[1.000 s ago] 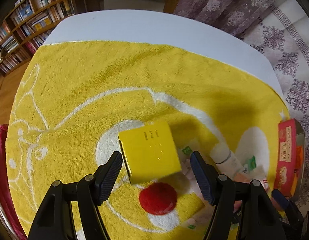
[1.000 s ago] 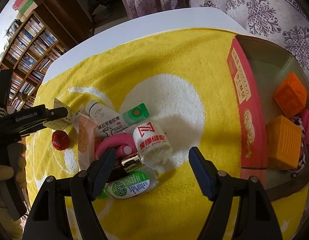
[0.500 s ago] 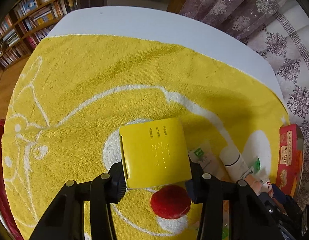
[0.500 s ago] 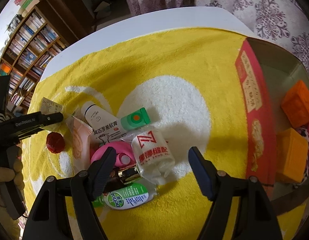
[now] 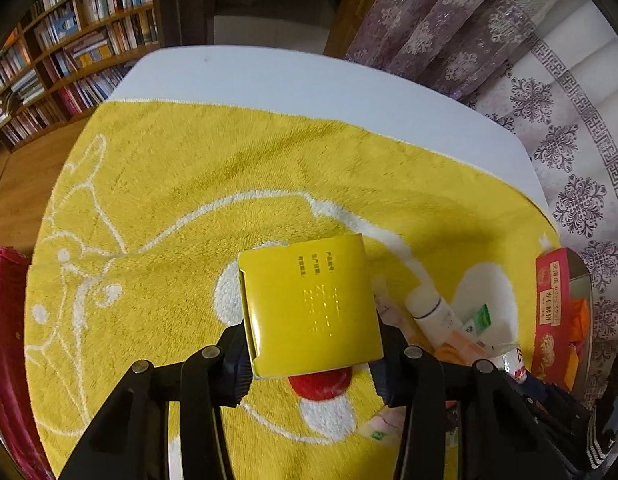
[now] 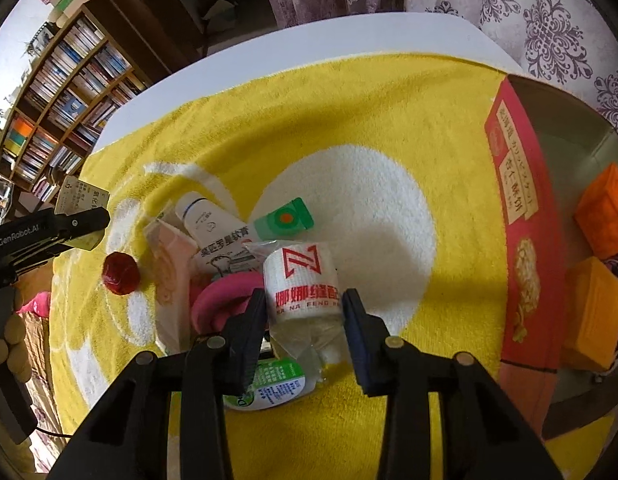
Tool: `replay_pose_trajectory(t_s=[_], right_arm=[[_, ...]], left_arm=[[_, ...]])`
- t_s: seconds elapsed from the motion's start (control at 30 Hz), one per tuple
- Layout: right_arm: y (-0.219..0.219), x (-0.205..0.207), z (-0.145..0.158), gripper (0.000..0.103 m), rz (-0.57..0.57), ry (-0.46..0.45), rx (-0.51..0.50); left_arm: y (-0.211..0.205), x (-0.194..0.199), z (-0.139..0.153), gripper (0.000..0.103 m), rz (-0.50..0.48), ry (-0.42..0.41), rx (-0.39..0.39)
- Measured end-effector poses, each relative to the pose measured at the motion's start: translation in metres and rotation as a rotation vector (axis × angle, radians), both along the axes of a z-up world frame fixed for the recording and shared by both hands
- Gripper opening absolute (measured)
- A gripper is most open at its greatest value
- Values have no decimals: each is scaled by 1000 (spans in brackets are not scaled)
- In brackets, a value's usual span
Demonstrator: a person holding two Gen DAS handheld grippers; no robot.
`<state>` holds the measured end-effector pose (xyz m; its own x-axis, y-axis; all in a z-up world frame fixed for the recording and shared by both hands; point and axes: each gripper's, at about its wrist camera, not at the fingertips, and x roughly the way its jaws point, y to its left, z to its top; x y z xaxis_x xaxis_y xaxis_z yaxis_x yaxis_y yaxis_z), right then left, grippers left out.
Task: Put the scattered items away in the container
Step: 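Carry the yellow box and white bottle into the tin box and release both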
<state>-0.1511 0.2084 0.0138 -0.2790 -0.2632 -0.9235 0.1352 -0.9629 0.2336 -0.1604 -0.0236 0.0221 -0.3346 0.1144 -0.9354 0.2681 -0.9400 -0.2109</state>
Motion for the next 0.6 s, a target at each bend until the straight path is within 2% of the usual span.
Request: replay_pose_trajectory(t_s=[0.37,0.6], right_arm=[[17,13,25,42,10,60,-39],[47,30,50,42,7,111,-62]], left_arm=[[41,16,45,48,-54,87,-113],[84,36,77,48,-101,142,-159]])
